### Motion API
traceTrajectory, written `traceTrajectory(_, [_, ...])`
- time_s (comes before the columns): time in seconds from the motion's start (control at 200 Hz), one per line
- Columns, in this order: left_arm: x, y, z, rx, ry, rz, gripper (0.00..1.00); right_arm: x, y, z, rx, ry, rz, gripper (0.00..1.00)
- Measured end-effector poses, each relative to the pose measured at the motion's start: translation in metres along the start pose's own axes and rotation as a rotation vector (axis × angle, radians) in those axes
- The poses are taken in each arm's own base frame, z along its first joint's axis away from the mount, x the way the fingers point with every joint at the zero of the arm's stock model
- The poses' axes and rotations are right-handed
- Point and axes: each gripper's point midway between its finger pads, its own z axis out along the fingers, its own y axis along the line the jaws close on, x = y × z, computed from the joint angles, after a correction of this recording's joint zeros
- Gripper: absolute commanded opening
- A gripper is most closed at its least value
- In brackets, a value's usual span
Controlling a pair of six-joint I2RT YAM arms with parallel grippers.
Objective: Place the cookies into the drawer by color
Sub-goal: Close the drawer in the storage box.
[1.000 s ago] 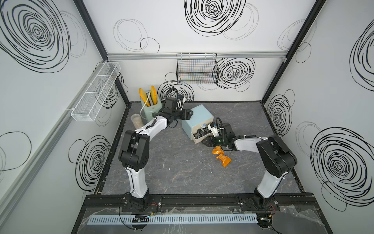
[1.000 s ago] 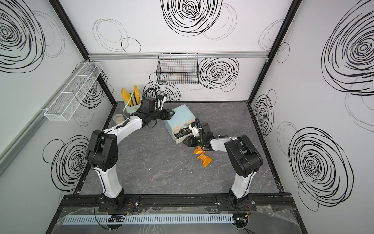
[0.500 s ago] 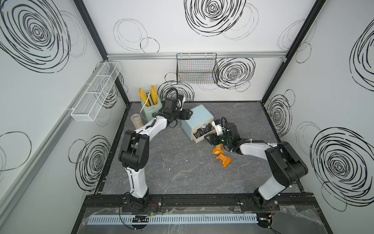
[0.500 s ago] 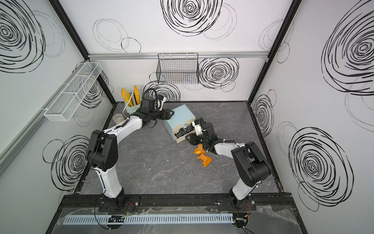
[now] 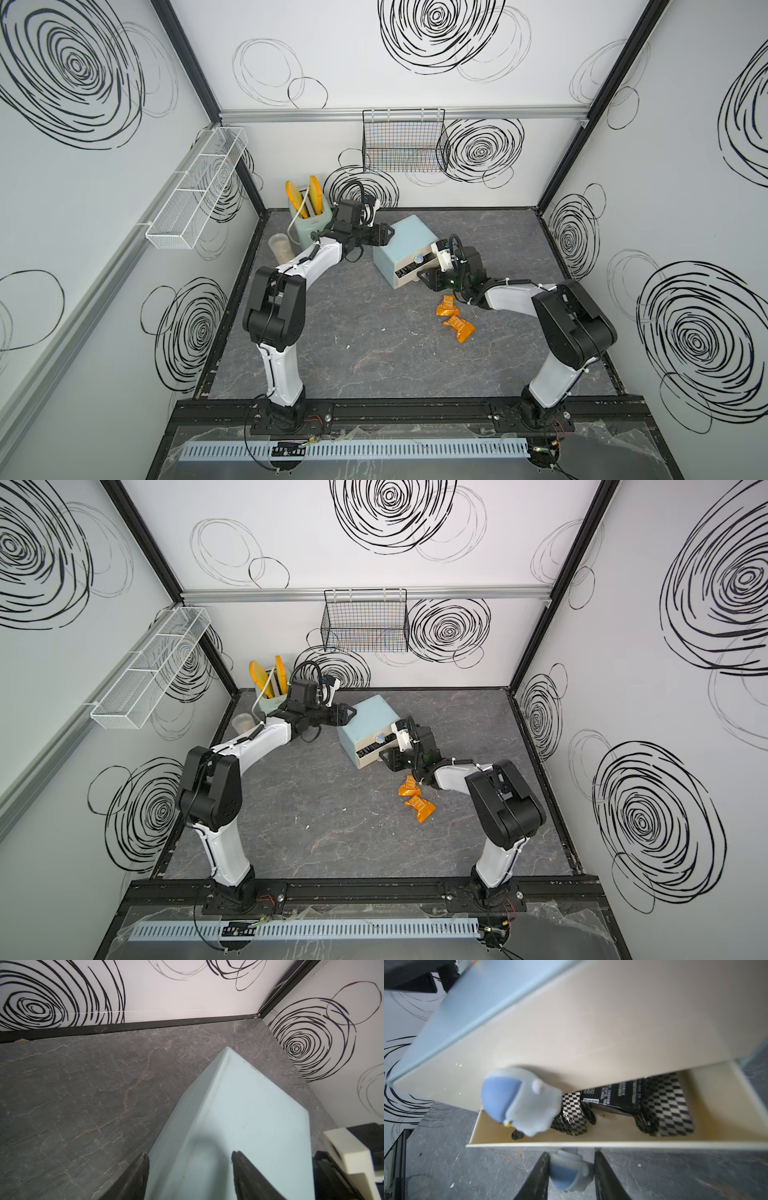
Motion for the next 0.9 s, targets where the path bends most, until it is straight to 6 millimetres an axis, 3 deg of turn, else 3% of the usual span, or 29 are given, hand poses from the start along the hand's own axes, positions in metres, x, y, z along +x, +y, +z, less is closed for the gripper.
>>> traceTrajectory(0.46, [0.005, 0.004, 0.000, -0.017, 0.019, -0.008, 0.69, -0.011, 0.002, 0.021, -0.021, -0.076, 0.016, 0.37])
traceTrajectory(0.725, [0.007, 0.016, -0.013, -0.057, 0.022, -0.029, 0.68, -0.007, 0.018, 0.030, -0.064, -0.079, 0.007, 0.37])
traceTrajectory(0.9, [0.012, 0.022, -0.025, -0.078, 0.022, -0.043, 0.71, -0.003, 0.028, 0.036, -0.097, -0.066, -0.001, 0.47])
